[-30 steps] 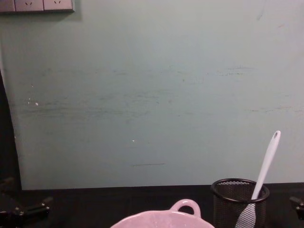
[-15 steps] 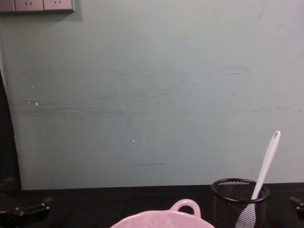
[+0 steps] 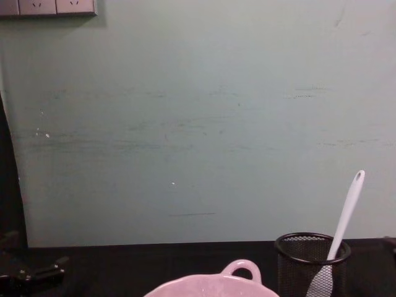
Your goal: Use the one hand to pick up the spoon and stir the clear water in the bowl.
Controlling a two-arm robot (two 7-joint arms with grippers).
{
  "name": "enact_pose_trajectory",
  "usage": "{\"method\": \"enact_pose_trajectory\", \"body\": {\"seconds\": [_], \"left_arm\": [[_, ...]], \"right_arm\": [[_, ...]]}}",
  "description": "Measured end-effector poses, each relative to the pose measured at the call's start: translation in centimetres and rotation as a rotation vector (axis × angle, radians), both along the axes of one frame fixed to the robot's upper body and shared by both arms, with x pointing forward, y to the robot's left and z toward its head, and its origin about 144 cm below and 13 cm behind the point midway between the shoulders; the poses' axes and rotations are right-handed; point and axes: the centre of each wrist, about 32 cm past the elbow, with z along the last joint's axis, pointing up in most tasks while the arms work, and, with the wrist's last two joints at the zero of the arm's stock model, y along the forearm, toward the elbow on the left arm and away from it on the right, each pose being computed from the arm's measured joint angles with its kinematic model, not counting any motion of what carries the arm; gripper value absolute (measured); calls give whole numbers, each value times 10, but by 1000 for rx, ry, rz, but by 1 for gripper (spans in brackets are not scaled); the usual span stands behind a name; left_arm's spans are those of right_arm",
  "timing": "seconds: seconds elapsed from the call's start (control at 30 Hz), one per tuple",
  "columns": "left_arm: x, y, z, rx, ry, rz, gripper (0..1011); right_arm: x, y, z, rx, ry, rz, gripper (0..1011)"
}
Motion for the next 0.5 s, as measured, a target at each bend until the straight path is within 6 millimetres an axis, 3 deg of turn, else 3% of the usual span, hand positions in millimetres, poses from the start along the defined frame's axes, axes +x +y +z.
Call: {"method": "enact_pose_trajectory", "body": {"seconds": [0.27, 0.5], "left_arm": [[0, 0, 0, 0, 0, 0, 1011], [0, 0, 0, 0, 0, 0, 1011]], "right_arm": [[-6, -9, 21, 142, 101, 25, 1002], [7, -13, 35, 291, 239, 71, 1003]]}}
